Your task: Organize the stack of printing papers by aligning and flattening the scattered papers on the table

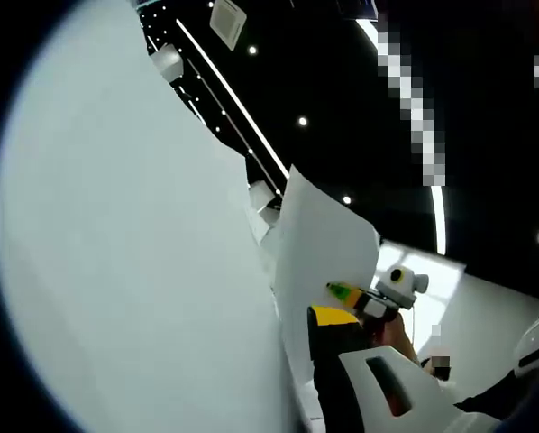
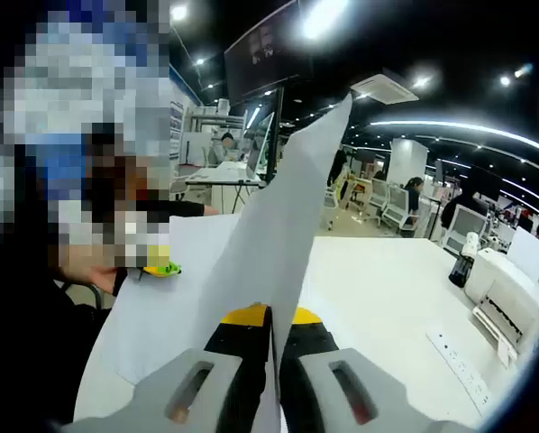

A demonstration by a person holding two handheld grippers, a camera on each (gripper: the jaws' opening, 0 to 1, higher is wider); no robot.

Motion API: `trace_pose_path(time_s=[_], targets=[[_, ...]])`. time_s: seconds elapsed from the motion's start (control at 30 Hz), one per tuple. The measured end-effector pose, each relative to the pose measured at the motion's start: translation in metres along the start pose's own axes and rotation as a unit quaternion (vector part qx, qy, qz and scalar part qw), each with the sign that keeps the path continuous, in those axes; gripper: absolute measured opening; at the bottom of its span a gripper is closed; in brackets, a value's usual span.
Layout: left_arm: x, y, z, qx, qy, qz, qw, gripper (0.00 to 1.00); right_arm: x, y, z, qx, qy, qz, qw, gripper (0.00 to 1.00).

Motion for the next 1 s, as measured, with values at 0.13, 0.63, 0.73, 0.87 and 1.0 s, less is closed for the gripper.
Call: trace_pose_path(time_s=[0.13, 0.63, 0.73, 0.87, 1.0], targets=[[0.0, -0.001, 0.0, -0.001, -0.005, 0.001, 1.0, 0.2, 0.0, 0.0, 0.002, -0.003, -0.001, -0.001, 1.0, 0.0], [0.001, 0.0, -0.002, 0.003, -0.009, 0.003, 1.0, 0.21, 0.001, -0.013, 0.014, -0.023, 0.003, 0.006, 0.9997, 0.0], [0.001, -0.001, -0.002, 0.003, -0.009, 0.004, 0.9999, 0.22, 0.001, -0.015, 0.015, -0.024, 0.003, 0.005, 0.9997, 0.0], [0.001, -0.001, -0.002, 0.004, -0.009, 0.002, 0.9999, 0.22, 0.002, -0.017, 0.017, -0.03, 0.001, 0.006, 0.9995, 0.0], [0.001, -0.001, -0.002, 0.006, -0.006, 0.001, 1.0, 0.23, 0.004, -0.02, 0.019, -0.036, -0.001, 0.007, 0.9993, 0.0]])
Point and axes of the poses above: the point that each gripper's makers call its tool centre point, and the gripper's own axes: y roughly backward along the fingers, z roughly to its left, x roughly out of its underside, the point moved 6 cm from there along y, roughly backward along the fingers, and after that the axes turned 1 degree about -z, right-handed, at the moved point
